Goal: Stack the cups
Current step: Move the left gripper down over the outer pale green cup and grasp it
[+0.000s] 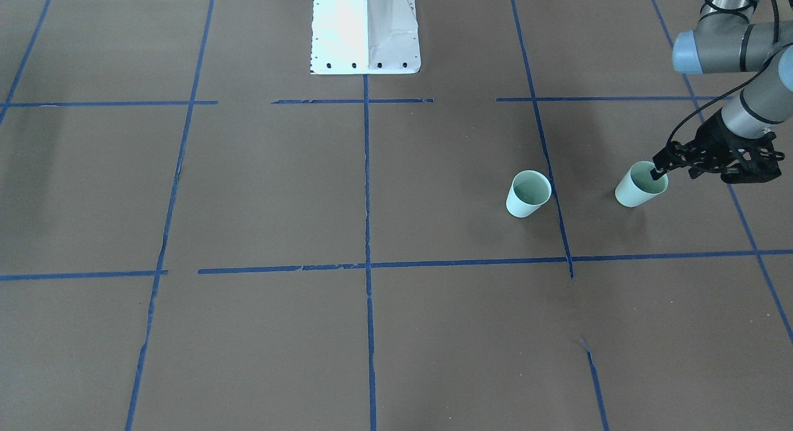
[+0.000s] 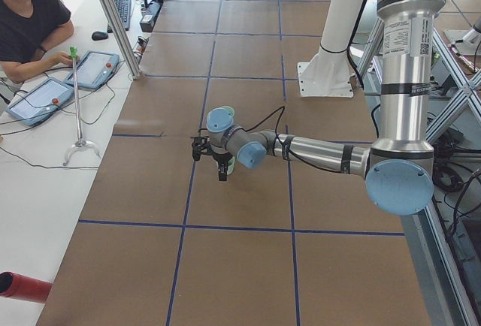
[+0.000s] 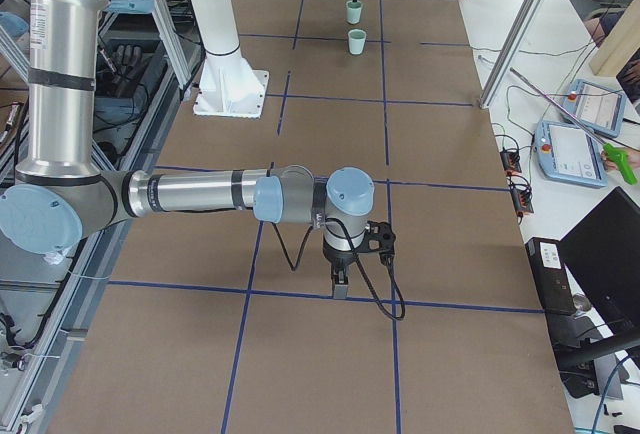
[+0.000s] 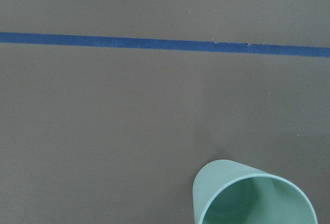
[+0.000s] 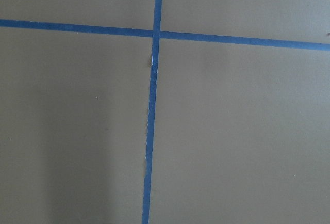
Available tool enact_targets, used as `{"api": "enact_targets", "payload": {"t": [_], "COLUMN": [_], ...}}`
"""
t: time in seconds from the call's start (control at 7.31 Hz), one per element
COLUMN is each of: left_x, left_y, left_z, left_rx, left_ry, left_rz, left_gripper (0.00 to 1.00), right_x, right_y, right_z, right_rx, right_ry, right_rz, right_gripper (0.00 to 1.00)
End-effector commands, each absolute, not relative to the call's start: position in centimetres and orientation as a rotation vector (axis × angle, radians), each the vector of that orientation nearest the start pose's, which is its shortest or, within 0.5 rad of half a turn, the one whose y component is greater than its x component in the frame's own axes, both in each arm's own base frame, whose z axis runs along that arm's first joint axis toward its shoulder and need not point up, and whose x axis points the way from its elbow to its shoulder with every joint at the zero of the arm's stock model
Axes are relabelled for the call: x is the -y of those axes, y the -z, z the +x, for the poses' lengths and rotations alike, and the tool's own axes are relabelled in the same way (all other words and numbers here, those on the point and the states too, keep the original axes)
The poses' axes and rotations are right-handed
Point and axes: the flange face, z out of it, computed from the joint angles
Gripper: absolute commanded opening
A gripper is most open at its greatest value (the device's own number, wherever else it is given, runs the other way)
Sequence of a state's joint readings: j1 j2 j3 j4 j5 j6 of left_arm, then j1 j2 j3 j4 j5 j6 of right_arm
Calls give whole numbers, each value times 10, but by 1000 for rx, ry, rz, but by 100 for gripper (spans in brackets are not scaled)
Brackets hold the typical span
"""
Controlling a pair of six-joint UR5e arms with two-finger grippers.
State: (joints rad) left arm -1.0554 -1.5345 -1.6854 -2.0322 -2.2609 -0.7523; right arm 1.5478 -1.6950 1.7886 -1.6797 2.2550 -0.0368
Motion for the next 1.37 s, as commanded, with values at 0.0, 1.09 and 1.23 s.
{"api": "enact_targets", "payload": {"t": [0.0,1.09,1.23], "left_x": [476,474,466], "left_y": [-570,-542,-503], "left_z": [193,201,186], "left_rx": [-852,-891,-911], "left_ry": [28,1,7], "left_rz": [15,12,26], "left_gripper": [77,0,0], "right_x": [438,438,438], "right_y": [-626,-626,-626], "right_z": [60,60,60], "right_rx": [686,686,684], "right_ry": [52,52,52], "right_rz": [-10,-10,-10], "right_gripper": [100,100,100]}}
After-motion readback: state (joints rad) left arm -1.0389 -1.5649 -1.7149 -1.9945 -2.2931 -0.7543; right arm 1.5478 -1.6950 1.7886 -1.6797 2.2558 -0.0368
